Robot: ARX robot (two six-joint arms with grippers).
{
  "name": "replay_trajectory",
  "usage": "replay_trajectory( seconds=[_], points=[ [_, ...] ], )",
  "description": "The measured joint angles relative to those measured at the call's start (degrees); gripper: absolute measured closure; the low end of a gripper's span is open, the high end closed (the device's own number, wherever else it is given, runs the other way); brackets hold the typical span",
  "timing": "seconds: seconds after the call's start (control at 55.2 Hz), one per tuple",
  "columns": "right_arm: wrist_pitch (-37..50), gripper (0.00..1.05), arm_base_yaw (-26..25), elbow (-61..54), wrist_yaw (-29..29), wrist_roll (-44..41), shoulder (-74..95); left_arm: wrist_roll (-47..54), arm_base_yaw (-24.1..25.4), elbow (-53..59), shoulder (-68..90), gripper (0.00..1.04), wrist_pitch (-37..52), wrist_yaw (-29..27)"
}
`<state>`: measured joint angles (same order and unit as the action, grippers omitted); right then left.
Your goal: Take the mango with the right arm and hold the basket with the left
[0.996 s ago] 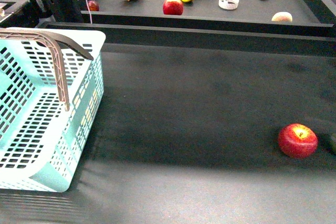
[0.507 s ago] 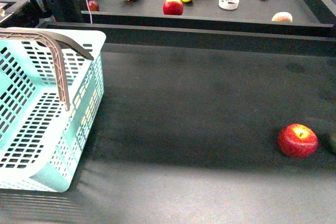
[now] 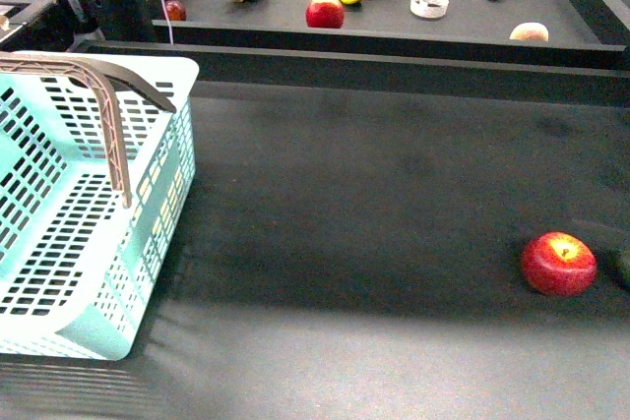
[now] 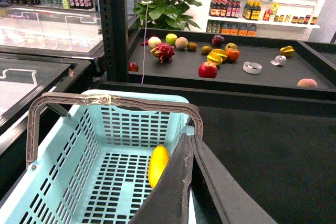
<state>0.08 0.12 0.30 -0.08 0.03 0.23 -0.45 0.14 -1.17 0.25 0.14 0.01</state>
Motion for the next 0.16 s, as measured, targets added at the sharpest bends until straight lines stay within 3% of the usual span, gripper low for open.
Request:
replay_trajectory(
  seconds=[0.163],
  points=[
    [0.00,0.08,0.00,0.00,0.00,0.00,0.00,0.00,0.00,0.00,0.00,1.01,0.00,0.00]
  ],
)
